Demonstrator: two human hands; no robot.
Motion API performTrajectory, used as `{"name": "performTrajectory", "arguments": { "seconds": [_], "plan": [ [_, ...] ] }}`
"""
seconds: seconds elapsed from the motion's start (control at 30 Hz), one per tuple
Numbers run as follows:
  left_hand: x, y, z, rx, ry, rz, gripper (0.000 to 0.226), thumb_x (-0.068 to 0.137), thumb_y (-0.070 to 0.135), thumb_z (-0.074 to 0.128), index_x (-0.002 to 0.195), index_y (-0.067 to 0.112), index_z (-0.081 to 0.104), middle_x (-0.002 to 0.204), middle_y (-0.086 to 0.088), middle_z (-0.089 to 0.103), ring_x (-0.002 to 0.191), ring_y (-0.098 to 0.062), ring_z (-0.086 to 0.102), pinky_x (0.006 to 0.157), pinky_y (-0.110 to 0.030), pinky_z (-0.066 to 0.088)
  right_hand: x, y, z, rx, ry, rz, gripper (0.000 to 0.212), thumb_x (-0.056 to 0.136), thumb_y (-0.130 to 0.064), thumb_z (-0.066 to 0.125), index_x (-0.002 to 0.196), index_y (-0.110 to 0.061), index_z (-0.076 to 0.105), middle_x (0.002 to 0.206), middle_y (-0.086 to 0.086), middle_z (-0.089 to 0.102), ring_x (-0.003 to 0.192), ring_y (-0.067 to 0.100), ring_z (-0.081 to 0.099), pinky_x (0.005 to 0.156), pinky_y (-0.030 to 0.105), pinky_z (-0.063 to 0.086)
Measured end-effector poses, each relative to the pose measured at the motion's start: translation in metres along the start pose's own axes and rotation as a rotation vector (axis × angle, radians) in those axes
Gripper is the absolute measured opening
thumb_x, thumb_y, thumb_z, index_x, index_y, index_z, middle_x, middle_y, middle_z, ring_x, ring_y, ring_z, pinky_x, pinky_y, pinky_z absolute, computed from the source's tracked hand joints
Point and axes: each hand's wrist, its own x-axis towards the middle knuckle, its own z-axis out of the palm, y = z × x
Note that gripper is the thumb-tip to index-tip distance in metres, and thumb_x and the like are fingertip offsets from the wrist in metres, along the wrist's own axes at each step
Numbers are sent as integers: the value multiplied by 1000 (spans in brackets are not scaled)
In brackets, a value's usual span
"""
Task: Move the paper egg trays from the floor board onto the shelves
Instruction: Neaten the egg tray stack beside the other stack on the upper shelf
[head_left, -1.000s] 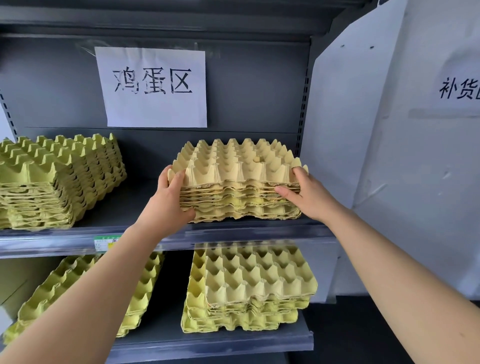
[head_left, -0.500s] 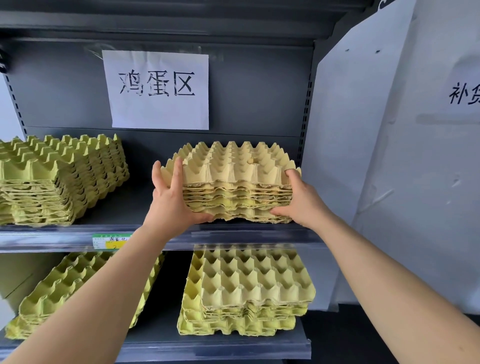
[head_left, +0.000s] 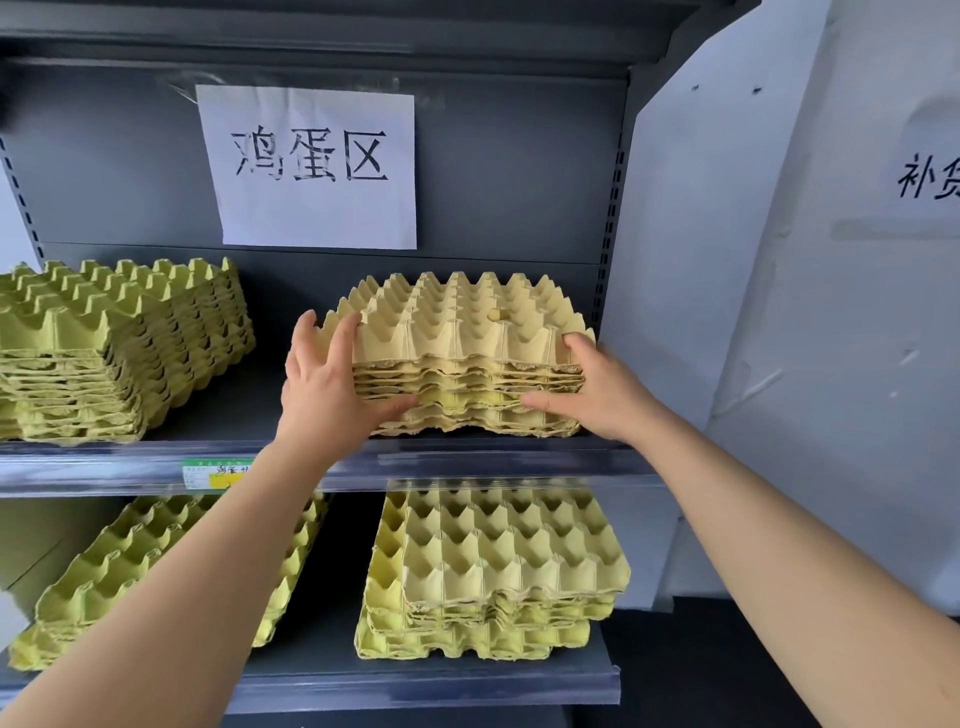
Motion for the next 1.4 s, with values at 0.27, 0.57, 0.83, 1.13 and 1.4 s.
{"name": "performTrajectory", "arguments": {
  "seconds": [0.27, 0.57, 0.83, 1.13, 1.4],
  "plan": [
    [10, 4, -9, 417, -51, 148, 95, 67, 88, 36, 144, 35, 22, 133, -7, 51, 131, -38, 32, 111, -50, 22, 2, -5, -4, -197, 17, 10, 92, 69, -66, 68, 140, -17, 36, 157, 12, 12, 140, 31, 25, 110, 42, 31],
    [59, 3, -29, 323, -216, 246, 76, 82, 80, 16, 146, 41, 29, 150, 1, 37, 137, -27, 34, 112, -45, 23, 35, -41, -16, -360, 61, -159, 62, 94, -61, 29, 146, -28, 33, 155, 3, 25, 143, 20, 21, 116, 41, 18],
    [66, -1, -23, 338, -287, 316, 72, 85, 75, 11, 144, 40, 34, 148, 7, 39, 132, -28, 38, 108, -37, 31, 40, -43, -8, -465, -13, -73, 63, 93, -63, 10, 143, -35, 36, 155, -4, 27, 140, 17, 28, 113, 37, 19],
    [58, -3, -18, 338, -303, 289, 69, 84, 76, 10, 144, 45, 25, 151, 2, 34, 139, -36, 25, 101, -49, 39, 29, -48, 2, -532, -11, -26, 64, 92, -61, 0, 149, -36, 17, 158, -4, 15, 143, 12, 20, 117, 41, 8],
    [38, -7, -30, 186, -92, 516, 47, 90, 51, 53, 130, 26, 55, 129, 2, 57, 117, -28, 53, 103, -44, 35, 1, -69, 18, -443, 323, -141, 40, 96, -34, 50, 133, -19, 53, 137, 4, 53, 125, 24, 48, 110, 44, 28]
  ]
}}
